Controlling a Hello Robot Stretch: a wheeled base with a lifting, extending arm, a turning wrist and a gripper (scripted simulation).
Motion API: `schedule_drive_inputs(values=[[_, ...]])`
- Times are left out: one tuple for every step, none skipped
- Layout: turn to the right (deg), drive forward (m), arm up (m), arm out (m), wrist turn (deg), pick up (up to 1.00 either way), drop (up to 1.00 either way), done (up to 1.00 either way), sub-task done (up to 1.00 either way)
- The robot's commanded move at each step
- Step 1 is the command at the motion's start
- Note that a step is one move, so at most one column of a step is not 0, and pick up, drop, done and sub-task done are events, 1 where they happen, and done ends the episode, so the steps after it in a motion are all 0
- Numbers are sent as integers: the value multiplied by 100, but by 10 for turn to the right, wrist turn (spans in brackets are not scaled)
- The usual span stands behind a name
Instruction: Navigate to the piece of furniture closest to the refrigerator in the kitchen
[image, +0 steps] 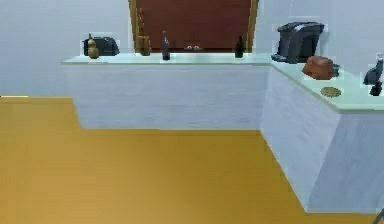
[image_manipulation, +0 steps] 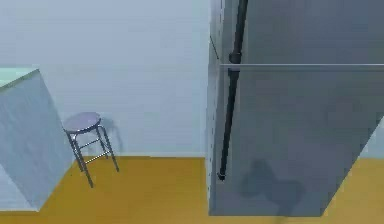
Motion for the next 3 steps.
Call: schedule_drive_inputs(values=[[-450,0,0,0,0,0,0,0,0],[-180,0,0,0,0,0,0,0,0],[0,100,0,0,0,0,0,0,0]])
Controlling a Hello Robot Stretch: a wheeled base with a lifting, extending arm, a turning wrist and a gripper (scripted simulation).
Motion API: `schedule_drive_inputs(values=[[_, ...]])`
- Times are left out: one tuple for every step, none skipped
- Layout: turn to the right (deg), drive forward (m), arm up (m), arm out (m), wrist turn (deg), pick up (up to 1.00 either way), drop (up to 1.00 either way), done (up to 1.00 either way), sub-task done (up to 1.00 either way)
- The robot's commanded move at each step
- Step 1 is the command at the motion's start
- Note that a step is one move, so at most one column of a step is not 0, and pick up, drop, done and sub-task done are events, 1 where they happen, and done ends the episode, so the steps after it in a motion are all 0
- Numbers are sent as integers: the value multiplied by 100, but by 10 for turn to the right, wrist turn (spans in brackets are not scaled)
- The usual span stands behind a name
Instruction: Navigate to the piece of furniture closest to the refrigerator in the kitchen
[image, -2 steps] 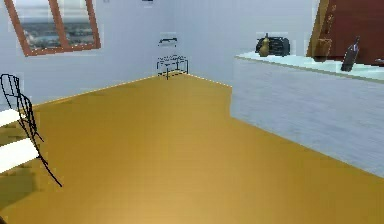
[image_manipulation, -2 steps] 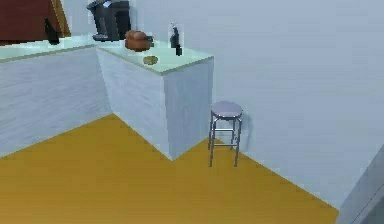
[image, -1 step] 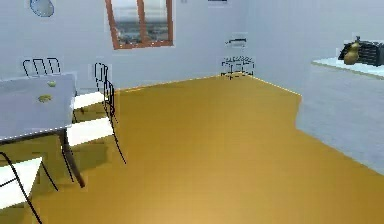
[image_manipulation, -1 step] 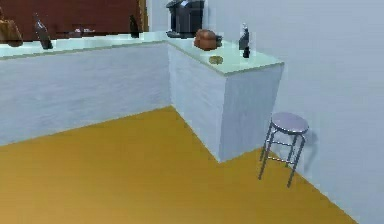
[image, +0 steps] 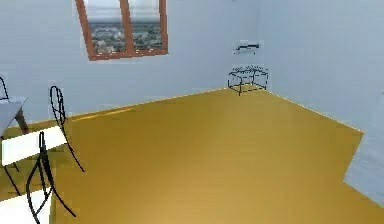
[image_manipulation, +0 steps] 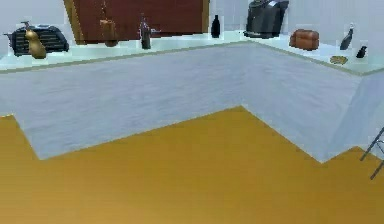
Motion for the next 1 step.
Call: schedule_drive_inputs(values=[[-30,0,0,0,0,0,0,0,0]])
